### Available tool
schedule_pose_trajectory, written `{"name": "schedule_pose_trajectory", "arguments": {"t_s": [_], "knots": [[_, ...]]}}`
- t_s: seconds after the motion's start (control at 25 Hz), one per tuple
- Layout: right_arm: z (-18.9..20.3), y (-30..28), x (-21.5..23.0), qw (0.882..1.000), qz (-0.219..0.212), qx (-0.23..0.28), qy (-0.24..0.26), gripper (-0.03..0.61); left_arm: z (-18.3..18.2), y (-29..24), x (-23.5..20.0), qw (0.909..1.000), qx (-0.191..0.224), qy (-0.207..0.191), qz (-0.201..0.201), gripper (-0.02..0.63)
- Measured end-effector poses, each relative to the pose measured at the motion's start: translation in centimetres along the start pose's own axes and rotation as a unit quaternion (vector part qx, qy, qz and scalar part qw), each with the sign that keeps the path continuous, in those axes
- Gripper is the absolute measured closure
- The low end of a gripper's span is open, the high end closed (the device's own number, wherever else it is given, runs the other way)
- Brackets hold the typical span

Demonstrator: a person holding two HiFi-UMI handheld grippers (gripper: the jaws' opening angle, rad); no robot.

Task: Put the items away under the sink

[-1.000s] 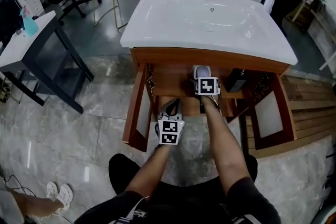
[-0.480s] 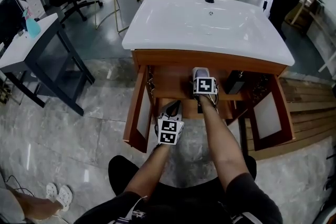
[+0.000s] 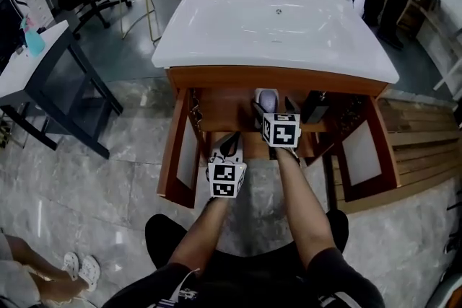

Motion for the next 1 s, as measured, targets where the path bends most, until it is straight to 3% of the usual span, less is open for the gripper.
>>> {"name": "schedule_pose_trajectory", "arguments": {"t_s": [0.16,0.2,0.4,0.52,0.8,1.0], "knots": [[0.0,4.0,-0.5,0.999,-0.013,0.026,0.017,0.128,-2.1,0.6,0.3,0.9997,-0.003,0.022,0.0,0.607],[0.0,5.3,-0.5,0.999,-0.012,0.031,0.014,0.163,-2.9,1.1,0.6,0.9997,-0.006,0.025,0.004,0.607],[-3.4,12.4,-0.8,0.999,0.022,0.045,0.013,0.472,-10.4,3.9,3.0,0.999,-0.003,0.03,0.033,0.607],[-7.6,16.6,-1.1,0.999,0.017,0.046,0.003,0.544,-16.7,5.5,4.2,0.9981,-0.007,0.037,0.048,0.607],[-20.3,26.5,-3.0,0.998,-0.028,0.054,0.014,0.554,-32.7,9.6,5.1,0.9976,-0.03,0.033,0.052,0.607],[-28.1,32.3,-4.1,0.996,-0.043,0.068,0.032,0.555,-41.5,12.1,4.7,0.998,-0.032,0.011,0.054,0.607]]}}
Point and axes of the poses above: the fingertips, and each gripper's own axes: y backward along the fingers, x to its right, z out of its underside, the point moved 9 cm from there along y, backward along the fingers
